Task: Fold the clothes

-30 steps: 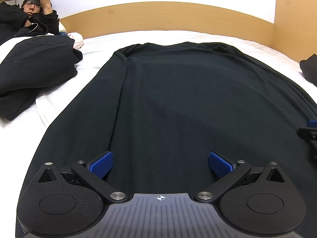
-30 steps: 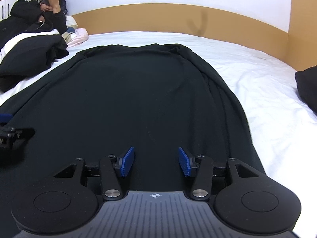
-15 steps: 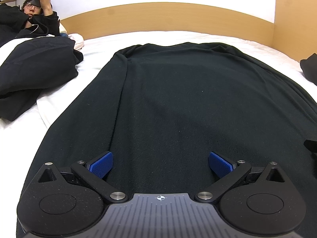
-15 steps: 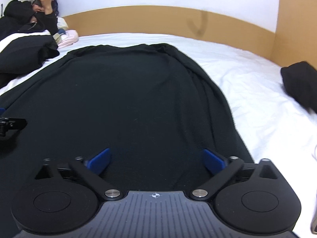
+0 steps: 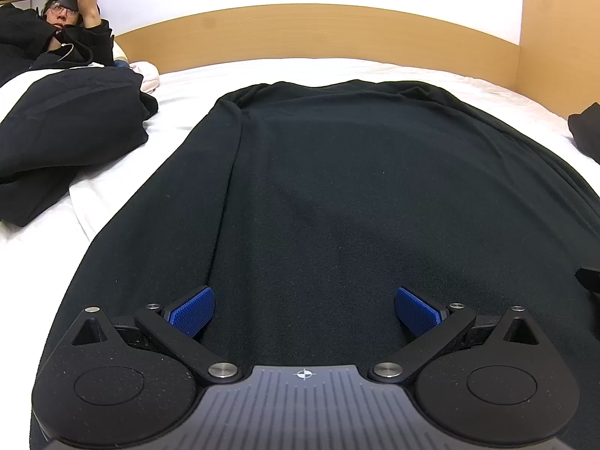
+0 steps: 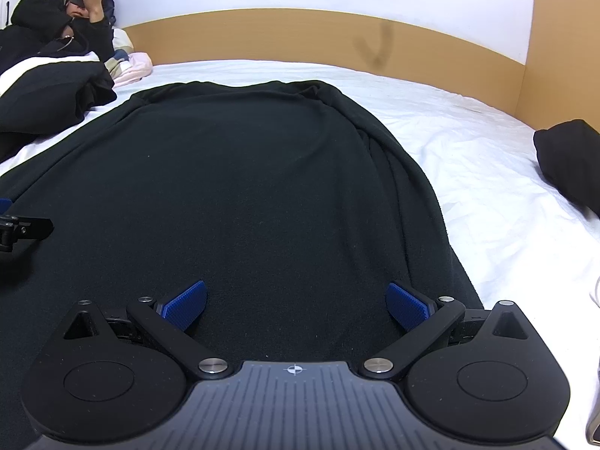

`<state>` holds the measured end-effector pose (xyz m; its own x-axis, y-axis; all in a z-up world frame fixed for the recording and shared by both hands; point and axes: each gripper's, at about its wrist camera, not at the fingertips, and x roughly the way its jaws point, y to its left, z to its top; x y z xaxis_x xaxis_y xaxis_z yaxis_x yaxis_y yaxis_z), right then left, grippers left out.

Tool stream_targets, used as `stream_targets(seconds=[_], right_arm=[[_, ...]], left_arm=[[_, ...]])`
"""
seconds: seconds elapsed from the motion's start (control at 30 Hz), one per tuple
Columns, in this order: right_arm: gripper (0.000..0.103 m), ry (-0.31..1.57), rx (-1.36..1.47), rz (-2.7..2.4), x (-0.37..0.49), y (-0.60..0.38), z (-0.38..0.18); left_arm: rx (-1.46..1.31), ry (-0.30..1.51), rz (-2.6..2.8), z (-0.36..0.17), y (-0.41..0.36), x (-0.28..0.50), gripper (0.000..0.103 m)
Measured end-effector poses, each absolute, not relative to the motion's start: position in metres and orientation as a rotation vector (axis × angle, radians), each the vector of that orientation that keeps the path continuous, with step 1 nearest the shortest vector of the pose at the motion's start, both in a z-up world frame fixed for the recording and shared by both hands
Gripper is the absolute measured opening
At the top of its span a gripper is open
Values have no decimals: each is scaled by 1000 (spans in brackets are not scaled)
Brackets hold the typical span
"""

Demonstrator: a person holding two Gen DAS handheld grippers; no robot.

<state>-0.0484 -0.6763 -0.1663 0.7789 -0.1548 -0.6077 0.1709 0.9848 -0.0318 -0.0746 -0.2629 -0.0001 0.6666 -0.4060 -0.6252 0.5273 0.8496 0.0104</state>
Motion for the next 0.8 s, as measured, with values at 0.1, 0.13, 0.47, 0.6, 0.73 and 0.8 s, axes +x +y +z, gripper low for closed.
stream_targets(seconds=[0.1, 0.13, 0.47, 0.6, 0.73, 0.8], right_arm=[[103, 661, 22, -162, -52, -676, -166], [103, 663, 20, -157, -53, -676, -166], [103, 697, 3, -84, -74, -677, -161], [103, 709, -5, -45, -85, -679, -159], [103, 718, 10, -25, -88, -679, -154], [103, 712, 54, -17, -86, -680, -146]], left_arm=[[197, 655, -531, 0, -263, -74, 103], [196, 655, -531, 0, -263, -74, 103], [194, 656, -531, 0, -263, -74, 103], [191, 657, -533, 0, -262, -73, 103], [192, 657, -533, 0, -262, -72, 103], [192, 656, -532, 0, -263, -73, 103]])
